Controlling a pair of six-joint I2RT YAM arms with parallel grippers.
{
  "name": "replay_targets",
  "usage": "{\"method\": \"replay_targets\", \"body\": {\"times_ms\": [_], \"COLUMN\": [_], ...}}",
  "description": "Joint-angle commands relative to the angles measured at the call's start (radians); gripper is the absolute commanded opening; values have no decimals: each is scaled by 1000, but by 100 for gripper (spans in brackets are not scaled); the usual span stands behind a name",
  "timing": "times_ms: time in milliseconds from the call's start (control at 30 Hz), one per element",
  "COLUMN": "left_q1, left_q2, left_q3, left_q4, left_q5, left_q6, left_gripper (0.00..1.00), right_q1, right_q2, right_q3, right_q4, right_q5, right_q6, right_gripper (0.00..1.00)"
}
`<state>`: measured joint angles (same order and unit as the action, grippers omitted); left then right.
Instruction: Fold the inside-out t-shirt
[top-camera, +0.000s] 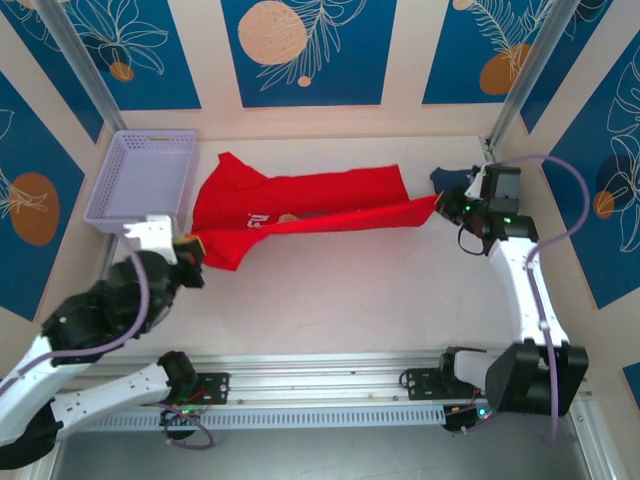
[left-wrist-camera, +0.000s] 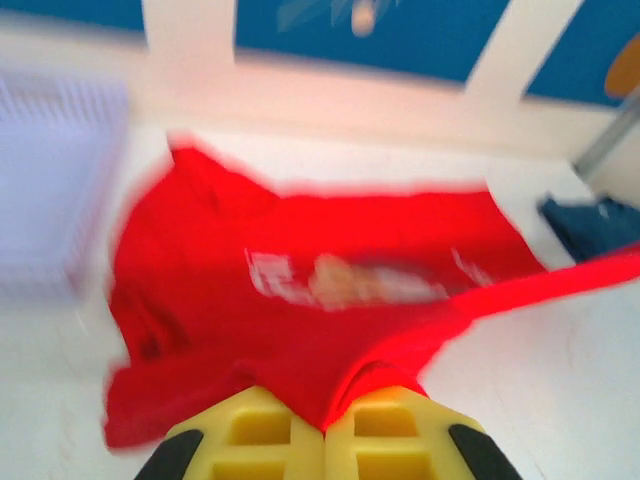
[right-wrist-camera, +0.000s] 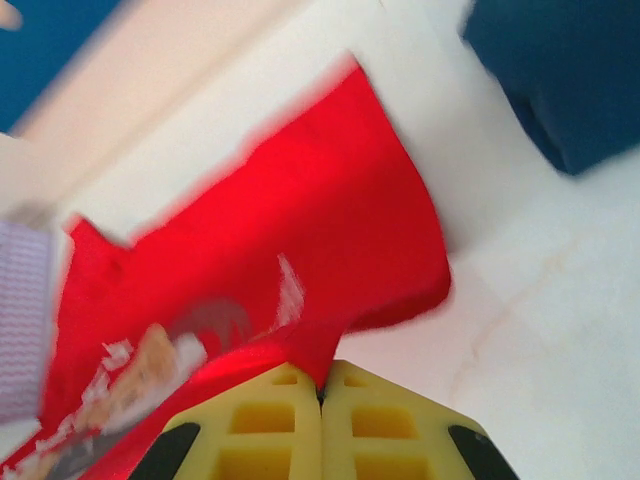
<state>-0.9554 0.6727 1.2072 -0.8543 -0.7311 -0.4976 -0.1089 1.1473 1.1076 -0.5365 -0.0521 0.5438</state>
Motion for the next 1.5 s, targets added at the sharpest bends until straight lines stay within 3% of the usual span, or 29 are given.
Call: {"method": "replay_targets", "body": {"times_ms": [0,167,367,500,700,933,967,1033,1100,1200,1333,1467], "left_q1": [7,7,7,7,5,15,55,221,443,658,785,820], "left_q2": [80,169,328,365,413,586,622,708,815,936,1142,1504], "left_q3": [225,521,892,1006,1051,1133,1149,1232,1318,1275,1188,1370], "left_q4": [139,246,155,173,239,387,382,230,55,2,103,145], "left_q5": [-216,-125,5,45,-66,-172,-160,-52,126,330,481,578], "left_q6": [388,596,699,776,911,1122,1113,956,763,593,515,503], "left_gripper": [0,0,0,0,0,0,0,0,0,0,0,0], "right_q1": [-2,6,12,14,12,12,12,14,20,37,60,79], "right_q2": [-118,-227,-306,-345,-359,-287,-270,-228,-178,-86,110,446], "right_q3": [140,302,491,590,670,593,571,542,516,476,419,484], "right_q4": [-43,-111,-202,-244,-272,-181,-154,-113,-69,-14,115,289], "right_q5": [17,42,51,62,64,75,75,71,69,106,178,221], "right_q6": [33,29,13,-1,-13,-24,-22,-24,-34,-59,-88,-111], "right_gripper": [0,0,0,0,0,0,0,0,0,0,0,1]}}
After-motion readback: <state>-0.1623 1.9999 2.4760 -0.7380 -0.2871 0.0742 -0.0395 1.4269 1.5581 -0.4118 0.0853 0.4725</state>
